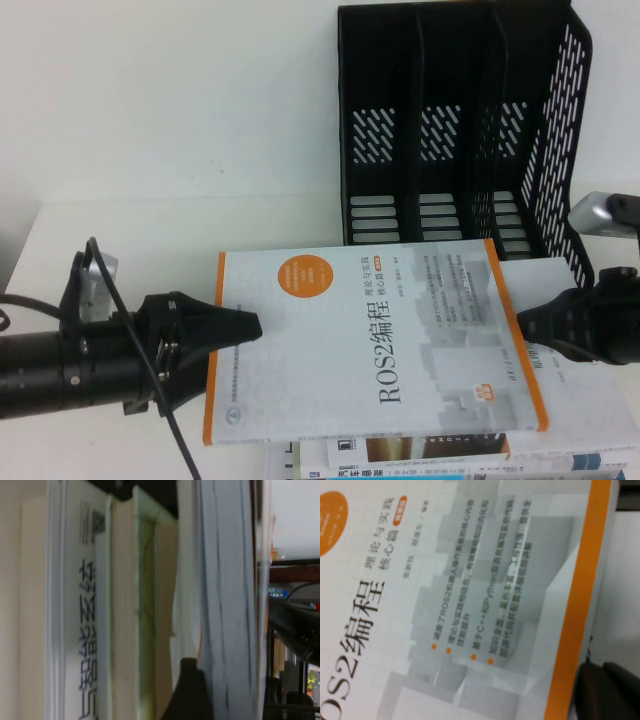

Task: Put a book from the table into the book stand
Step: Push book with right arm, then pick up the book with your left arm

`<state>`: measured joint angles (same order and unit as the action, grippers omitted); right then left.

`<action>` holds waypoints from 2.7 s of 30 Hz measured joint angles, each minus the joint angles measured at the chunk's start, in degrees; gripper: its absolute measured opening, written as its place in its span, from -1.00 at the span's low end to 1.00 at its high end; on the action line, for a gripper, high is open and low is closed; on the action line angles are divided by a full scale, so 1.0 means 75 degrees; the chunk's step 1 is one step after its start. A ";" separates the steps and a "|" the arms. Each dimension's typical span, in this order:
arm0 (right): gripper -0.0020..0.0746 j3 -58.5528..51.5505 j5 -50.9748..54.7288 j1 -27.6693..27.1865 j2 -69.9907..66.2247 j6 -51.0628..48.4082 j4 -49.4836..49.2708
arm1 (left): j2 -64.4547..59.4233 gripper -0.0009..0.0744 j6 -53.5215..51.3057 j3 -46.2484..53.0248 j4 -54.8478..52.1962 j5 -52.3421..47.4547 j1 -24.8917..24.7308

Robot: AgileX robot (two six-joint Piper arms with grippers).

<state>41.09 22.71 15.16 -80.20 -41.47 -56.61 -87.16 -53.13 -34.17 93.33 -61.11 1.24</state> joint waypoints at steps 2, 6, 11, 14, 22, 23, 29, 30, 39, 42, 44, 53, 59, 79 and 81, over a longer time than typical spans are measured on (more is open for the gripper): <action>-0.93 0.0016 -0.0091 0.0077 -0.0031 0.0000 -0.0016 | -0.0052 0.46 -0.0052 -0.0106 0.0035 0.0000 0.0000; -0.93 0.0015 -0.0128 0.0107 -0.0053 -0.0107 -0.0180 | -0.0056 0.46 -0.0070 -0.0216 -0.0014 -0.0027 0.0000; -0.93 0.0015 -0.0133 0.0107 -0.0098 -0.0553 -0.0492 | -0.0056 0.46 -0.0082 -0.0240 -0.0340 0.0007 0.0000; -0.93 0.0015 -0.0190 0.0145 -0.0112 -0.0617 -0.0492 | -0.0056 0.46 0.0030 -0.0240 -0.0679 0.0107 0.0000; -0.93 0.0015 -0.0198 0.0149 -0.0111 -0.0646 -0.0496 | -0.0056 0.46 0.0078 -0.0270 -0.0948 0.0110 0.0000; -0.93 0.0015 -0.0198 0.0149 -0.0111 -0.0646 -0.0482 | -0.0056 0.46 0.0078 -0.0270 -0.0966 0.0110 0.0000; -0.93 0.0015 -0.0198 0.0162 -0.0111 -0.0649 -0.0465 | -0.0056 0.46 0.0090 -0.0270 -0.1408 0.0110 0.0000; -0.93 0.0015 -0.0198 0.0162 -0.0111 -0.0649 -0.0465 | -0.0056 0.46 0.0090 -0.0270 -0.1481 0.0110 0.0000; -0.93 0.0015 -0.0198 0.0162 -0.0111 -0.0649 -0.0451 | -0.0056 0.46 0.0090 -0.0270 -0.1450 0.0059 0.0000; -0.93 0.0015 -0.0198 0.0162 -0.0111 -0.0649 -0.0451 | -0.0069 0.46 0.0090 -0.0270 -0.1483 0.0059 0.0052; -0.93 0.0015 -0.0182 0.0162 -0.0111 -0.0649 -0.0441 | -0.0105 0.46 0.0090 -0.0270 -0.1483 0.0001 0.0214; -0.93 0.0015 -0.0182 0.0162 -0.0111 -0.0649 -0.0435 | -0.0932 0.46 -0.0165 -0.0270 -0.1058 -0.0582 0.0913; -0.93 0.0015 -0.0182 0.0162 -0.0127 -0.0634 -0.0435 | -0.1185 0.46 -0.0314 -0.0275 -0.0722 -0.0582 0.0538; -0.93 0.0132 -0.0027 0.0148 -0.0582 -0.1215 -0.1258 | -0.1185 -0.70 -0.0517 -0.0305 -0.0248 -0.0808 0.0120; -0.93 0.0116 -0.0085 0.0148 -0.0478 -0.1233 -0.1163 | -0.1185 -0.70 -0.0500 -0.0381 -0.0338 -0.0808 0.0120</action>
<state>41.96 22.08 16.27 -83.79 -50.72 -65.34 -96.05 -56.88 -37.03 90.79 -67.17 2.14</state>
